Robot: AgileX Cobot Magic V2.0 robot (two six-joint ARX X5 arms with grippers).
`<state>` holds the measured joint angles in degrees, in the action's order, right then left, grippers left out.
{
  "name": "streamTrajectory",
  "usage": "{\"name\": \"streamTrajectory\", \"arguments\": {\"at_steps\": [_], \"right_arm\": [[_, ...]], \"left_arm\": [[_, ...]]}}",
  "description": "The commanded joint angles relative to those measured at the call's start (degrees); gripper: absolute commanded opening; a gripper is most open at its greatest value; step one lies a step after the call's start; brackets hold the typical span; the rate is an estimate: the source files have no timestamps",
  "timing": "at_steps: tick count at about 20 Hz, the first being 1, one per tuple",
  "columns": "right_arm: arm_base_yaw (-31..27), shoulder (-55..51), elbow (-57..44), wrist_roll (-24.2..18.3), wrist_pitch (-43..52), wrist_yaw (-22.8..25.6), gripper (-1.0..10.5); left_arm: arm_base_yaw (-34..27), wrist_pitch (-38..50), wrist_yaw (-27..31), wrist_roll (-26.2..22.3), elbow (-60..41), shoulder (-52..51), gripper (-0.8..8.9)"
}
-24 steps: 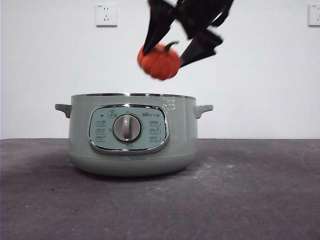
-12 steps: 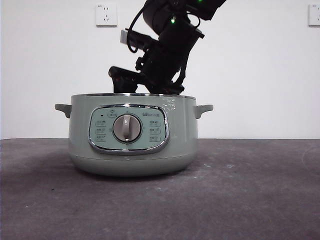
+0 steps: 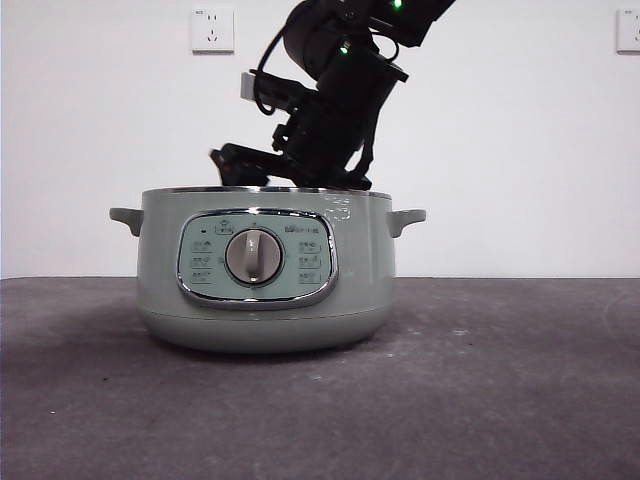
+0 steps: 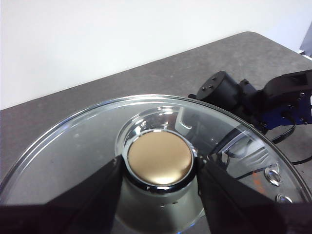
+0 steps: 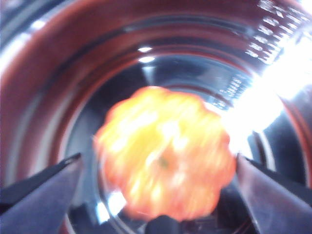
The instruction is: Pick up the pumpkin,open the lid,put the pumpkin in the pot,close the lid
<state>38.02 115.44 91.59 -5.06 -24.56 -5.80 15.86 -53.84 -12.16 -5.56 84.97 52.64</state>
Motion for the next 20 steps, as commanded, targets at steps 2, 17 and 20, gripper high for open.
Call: {"name": "streamTrajectory", "arguments": {"at_steps": [2, 17, 20], "right_arm": [[-0.09, -0.55, 2.27, 1.11, -1.01, 0.63, 6.1], [-3.06, -46.60, 2.34, 4.98, -17.20, 13.44, 6.0], [-3.06, -50.01, 2.34, 4.98, -18.91, 13.44, 6.0]], "left_arm": [[-0.15, 2.75, -0.33, -0.26, 0.98, -0.68, -0.08], [0.98, 15.50, -4.76, -1.84, 0.98, 20.92, -0.08], [1.70, 16.98, -4.74, -2.29, 0.98, 23.85, -0.08]]}}
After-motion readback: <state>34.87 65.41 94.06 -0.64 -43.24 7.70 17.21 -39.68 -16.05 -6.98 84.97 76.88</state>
